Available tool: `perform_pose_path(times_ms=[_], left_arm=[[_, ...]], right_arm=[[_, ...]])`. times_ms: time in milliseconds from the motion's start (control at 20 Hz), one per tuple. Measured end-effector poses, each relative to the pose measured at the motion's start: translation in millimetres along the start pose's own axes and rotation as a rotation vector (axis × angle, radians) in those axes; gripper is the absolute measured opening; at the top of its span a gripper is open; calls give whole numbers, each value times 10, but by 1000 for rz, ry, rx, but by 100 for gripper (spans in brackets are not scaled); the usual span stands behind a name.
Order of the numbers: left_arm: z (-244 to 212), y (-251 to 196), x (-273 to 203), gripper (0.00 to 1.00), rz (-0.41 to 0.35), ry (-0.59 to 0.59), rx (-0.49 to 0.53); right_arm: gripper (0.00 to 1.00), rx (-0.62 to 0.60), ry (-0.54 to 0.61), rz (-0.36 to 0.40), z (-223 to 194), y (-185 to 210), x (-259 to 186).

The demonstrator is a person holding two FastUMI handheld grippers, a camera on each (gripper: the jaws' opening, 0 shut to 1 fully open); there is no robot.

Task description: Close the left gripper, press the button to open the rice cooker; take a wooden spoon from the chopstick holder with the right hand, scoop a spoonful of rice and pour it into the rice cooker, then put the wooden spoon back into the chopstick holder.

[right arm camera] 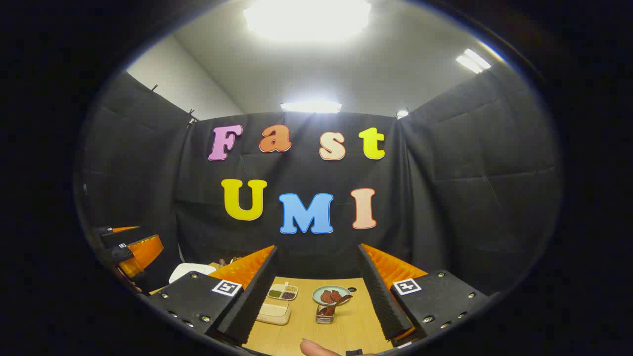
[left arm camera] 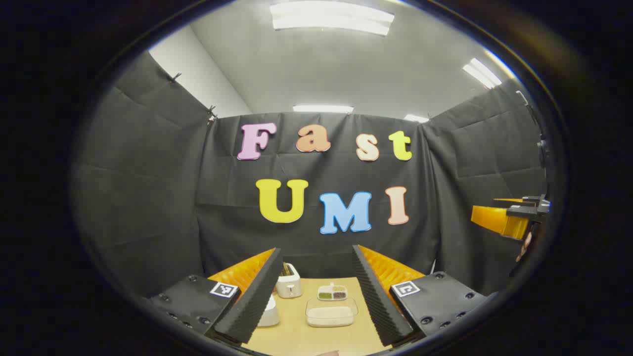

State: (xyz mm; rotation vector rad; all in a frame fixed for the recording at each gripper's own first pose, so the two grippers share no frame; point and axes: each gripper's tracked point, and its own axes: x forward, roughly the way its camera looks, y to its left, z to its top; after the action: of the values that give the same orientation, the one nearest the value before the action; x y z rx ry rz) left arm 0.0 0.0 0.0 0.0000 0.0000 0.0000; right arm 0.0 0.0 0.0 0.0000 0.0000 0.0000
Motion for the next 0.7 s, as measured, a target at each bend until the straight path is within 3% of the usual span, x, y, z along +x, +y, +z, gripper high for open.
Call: perform_pose_path(times_ms=[700], left_arm=[[42,16,-24,94,10,-3,-5]], right_arm=[[95,2,4,-1,-7,5,-23]])
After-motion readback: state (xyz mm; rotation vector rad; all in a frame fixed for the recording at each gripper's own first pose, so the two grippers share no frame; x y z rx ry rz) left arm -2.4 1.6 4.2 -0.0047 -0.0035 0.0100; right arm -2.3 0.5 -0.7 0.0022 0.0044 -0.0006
